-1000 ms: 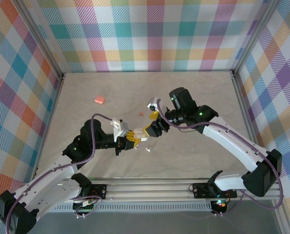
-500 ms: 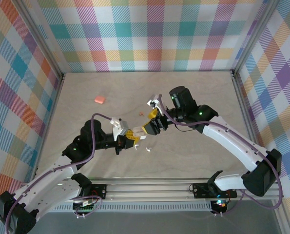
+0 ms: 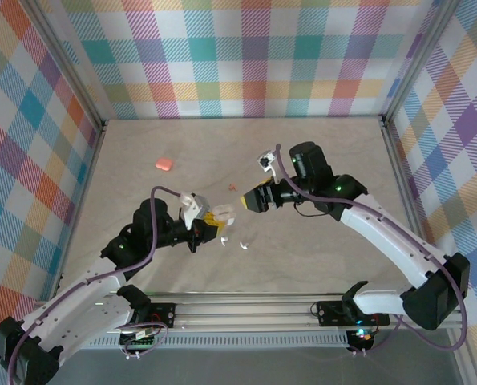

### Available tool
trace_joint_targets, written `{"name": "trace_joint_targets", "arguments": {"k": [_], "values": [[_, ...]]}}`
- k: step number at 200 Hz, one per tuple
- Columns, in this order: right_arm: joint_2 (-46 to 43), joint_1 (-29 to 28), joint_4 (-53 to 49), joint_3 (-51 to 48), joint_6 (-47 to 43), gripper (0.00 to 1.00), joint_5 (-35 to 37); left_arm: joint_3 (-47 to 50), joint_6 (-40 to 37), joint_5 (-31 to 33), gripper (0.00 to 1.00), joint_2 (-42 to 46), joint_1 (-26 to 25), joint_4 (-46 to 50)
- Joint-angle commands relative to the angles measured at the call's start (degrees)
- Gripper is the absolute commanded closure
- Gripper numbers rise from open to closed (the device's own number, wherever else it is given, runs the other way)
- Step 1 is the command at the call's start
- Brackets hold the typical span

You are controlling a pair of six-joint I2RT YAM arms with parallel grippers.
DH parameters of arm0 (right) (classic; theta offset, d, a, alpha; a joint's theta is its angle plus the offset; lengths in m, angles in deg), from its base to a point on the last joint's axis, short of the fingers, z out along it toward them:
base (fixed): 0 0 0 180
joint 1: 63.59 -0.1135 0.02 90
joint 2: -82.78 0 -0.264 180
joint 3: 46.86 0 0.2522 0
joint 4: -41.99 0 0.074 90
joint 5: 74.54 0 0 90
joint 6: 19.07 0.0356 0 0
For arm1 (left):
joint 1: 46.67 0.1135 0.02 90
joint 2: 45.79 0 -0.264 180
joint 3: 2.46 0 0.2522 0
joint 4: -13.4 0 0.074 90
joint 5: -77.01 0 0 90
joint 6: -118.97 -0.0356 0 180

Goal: Insert the wireless bluetooth earbuds into the charging case

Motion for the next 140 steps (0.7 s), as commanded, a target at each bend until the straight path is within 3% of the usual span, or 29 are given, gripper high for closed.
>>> {"name": "trace_joint_targets", "arguments": {"k": [1, 44, 73, 102, 140], "values": [[1.3, 1.3, -3.6, -2.2, 8.1, 0.30, 4.7, 0.5, 0.4, 1.5, 1.00, 2.0, 0.4, 1.8], [3.4, 1.5, 0.1, -10.1, 19.8, 0.44, 7.0, 0.6, -0.2, 2.8, 1.00, 4.9, 0.4, 5.8], [8.1, -4.2, -0.2, -11.6, 23.1, 0.48, 11.3, 1.2, -0.4, 4.4, 1.00, 7.6, 0.4, 8.3], [10.5, -8.0, 9.8, -19.0, 34.7, 0.62, 11.7, 1.4, -0.7, 5.3, 1.00, 9.9, 0.4, 10.6], [15.2, -13.0, 11.9, -19.7, 39.3, 0.73, 15.7, 1.6, -0.5, 6.3, 1.00, 12.3, 0.4, 13.5]]}}
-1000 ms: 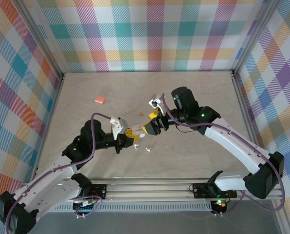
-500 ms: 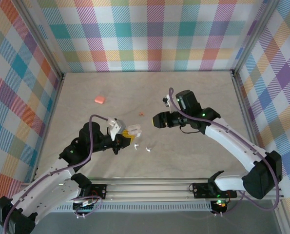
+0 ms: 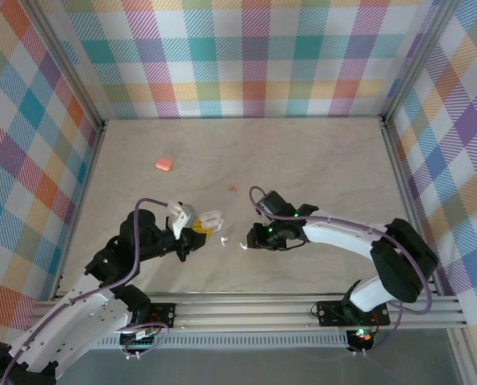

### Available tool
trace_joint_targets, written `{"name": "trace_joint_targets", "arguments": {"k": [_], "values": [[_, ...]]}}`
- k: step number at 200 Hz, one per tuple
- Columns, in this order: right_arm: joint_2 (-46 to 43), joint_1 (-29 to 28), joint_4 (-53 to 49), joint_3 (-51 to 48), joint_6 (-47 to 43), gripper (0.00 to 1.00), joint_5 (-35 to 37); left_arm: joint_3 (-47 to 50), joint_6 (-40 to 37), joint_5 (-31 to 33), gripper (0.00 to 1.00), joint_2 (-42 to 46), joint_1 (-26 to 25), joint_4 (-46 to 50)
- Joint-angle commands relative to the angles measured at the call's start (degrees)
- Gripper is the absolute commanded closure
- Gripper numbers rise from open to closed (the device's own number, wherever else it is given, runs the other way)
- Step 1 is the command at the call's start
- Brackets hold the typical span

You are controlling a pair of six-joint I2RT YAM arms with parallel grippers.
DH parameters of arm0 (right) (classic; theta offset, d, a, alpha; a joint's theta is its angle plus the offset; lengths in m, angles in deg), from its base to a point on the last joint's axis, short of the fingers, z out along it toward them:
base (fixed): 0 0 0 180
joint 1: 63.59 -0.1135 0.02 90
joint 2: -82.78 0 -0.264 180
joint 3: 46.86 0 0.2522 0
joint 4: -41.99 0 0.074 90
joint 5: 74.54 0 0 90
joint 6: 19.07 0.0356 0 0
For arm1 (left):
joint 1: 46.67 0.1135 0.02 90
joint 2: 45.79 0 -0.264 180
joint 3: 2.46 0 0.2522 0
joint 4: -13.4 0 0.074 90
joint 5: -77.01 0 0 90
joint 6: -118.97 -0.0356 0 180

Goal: Insert the wireless bluetooth earbuds into the charging case

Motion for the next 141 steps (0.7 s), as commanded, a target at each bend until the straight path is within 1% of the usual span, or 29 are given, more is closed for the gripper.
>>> {"name": "trace_joint_targets", "arguments": {"k": [1, 11, 16, 23, 48, 87, 141], "values": [[1.7, -2.2, 4.7, 0.2, 6.3, 0.73, 3.4, 0.8, -0.3, 1.4, 1.00, 1.6, 0.3, 2.2], [2.9, -3.0, 5.7, 0.3, 6.8, 0.74, 3.7, 1.0, -0.2, 1.6, 1.00, 2.1, 0.3, 2.5], [3.6, -3.4, 6.0, 0.5, 7.0, 0.77, 3.8, 1.1, -0.1, 1.9, 1.00, 2.4, 0.3, 2.6], [4.6, -3.8, 6.4, 0.9, 7.2, 0.79, 3.8, 1.2, 0.0, 2.3, 1.00, 2.8, 0.3, 2.7], [8.9, -5.4, 5.7, 3.5, 7.3, 0.81, 3.0, 1.8, 0.4, 3.2, 1.00, 4.1, 0.3, 2.3], [11.8, -6.4, 6.4, 4.0, 8.1, 0.86, 3.0, 2.3, 0.5, 3.1, 1.00, 4.0, 0.3, 1.6], [12.2, -6.1, 2.3, 6.1, 6.0, 0.90, 8.8, 2.1, 0.2, 2.8, 1.00, 2.9, 0.3, 1.2]]}}
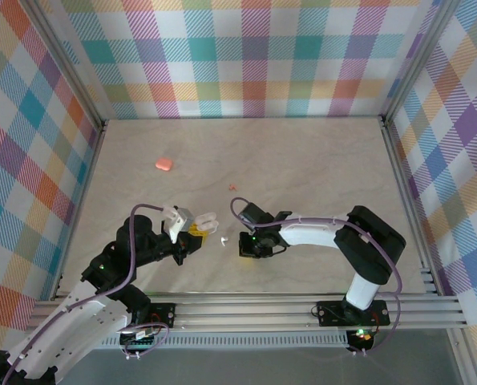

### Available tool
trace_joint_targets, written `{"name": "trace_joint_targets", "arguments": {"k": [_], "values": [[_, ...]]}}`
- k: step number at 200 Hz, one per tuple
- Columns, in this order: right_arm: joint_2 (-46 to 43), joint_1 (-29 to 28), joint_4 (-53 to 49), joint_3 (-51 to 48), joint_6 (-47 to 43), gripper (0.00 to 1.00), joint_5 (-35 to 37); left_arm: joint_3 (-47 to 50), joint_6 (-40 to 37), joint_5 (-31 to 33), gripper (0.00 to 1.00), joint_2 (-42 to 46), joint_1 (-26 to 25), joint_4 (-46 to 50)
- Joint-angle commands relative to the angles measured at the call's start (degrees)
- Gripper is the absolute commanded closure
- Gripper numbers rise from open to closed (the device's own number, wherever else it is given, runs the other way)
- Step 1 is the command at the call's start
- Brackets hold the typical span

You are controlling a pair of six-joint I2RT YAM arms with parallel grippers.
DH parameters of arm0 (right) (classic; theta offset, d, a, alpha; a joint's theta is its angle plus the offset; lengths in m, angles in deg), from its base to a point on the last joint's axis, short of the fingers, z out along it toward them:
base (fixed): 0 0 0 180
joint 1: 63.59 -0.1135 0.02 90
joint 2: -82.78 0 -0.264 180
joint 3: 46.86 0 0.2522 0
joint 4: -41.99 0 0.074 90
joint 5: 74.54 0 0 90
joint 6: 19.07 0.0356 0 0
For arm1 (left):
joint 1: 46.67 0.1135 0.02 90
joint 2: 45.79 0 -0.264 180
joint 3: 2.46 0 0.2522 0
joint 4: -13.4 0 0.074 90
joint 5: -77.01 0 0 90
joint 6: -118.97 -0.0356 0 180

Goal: Insert the wireless bluetooth earbuds into the charging case

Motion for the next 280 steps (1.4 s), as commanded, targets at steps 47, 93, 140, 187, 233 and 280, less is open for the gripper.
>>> {"name": "trace_joint_targets", "arguments": {"k": [47, 93, 140, 187, 233, 280], "values": [[0.4, 2.3, -5.7, 4.0, -3.8, 0.91, 6.2, 0.0, -0.1, 0.0, 1.00, -0.2, 0.3, -0.5], [1.0, 4.4, -8.6, 5.0, -6.7, 0.92, 7.0, -0.1, -0.1, 0.0, 1.00, -0.3, 0.3, -0.2], [-0.1, 6.6, -8.6, 4.8, -8.0, 0.92, 6.7, -0.3, 0.0, 0.1, 1.00, 0.0, 0.3, 0.2], [-2.6, 6.1, -6.9, 4.4, -10.2, 0.89, 3.8, -0.3, 0.0, 0.1, 1.00, 0.0, 0.3, 0.4], [-4.0, 1.3, -4.9, 3.9, -5.5, 0.88, 4.0, -0.4, 0.0, 0.4, 1.00, 0.0, 0.3, 0.5], [-2.2, 1.4, -11.0, 9.0, -7.0, 0.52, 8.8, -0.8, 0.1, 0.3, 1.00, 0.3, 0.3, 1.5]]}}
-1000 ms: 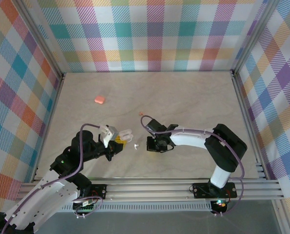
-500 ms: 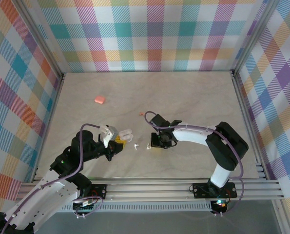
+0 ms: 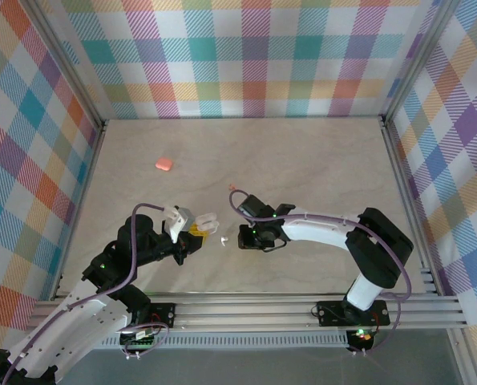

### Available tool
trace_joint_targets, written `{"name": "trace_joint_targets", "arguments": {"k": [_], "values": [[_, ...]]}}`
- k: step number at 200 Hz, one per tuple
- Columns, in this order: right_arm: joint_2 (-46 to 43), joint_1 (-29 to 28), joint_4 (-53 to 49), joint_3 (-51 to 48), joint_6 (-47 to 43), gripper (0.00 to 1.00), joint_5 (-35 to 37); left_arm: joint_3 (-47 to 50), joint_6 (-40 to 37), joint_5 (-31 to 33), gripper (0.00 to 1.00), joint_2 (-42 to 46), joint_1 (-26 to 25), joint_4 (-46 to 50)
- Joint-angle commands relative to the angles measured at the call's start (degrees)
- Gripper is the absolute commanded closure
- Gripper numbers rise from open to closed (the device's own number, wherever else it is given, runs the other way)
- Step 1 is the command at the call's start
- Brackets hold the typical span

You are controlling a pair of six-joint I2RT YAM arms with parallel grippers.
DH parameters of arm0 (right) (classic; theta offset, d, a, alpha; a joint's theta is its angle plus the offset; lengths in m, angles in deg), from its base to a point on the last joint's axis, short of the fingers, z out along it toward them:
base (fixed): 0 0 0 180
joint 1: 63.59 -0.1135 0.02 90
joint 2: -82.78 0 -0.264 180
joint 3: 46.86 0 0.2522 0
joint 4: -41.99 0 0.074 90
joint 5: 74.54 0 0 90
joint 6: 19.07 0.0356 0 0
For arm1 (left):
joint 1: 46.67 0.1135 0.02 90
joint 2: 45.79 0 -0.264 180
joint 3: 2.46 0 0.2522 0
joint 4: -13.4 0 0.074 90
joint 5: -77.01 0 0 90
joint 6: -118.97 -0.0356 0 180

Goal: Insert the wireless bluetooth earbuds into the charging case

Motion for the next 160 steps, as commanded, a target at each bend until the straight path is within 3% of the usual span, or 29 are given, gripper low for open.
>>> {"name": "trace_joint_targets", "arguments": {"k": [1, 26, 87, 160], "values": [[0.8, 0.4, -3.7, 3.9, -0.9, 0.51, 3.4, -0.8, 0.1, 0.3, 1.00, 0.7, 0.3, 1.1], [3.6, 1.2, -7.2, 7.2, -3.6, 0.45, 4.0, -0.6, 0.3, 0.5, 1.00, 1.1, 0.3, 0.7], [9.7, 2.0, -6.6, 10.5, -6.9, 0.52, -2.5, -0.9, 0.3, 1.2, 1.00, 2.1, 0.2, 1.8], [14.2, 1.9, -6.8, 14.2, -14.6, 0.56, -4.6, -0.8, 0.5, 1.7, 1.00, 2.3, 0.3, 2.0]]}}
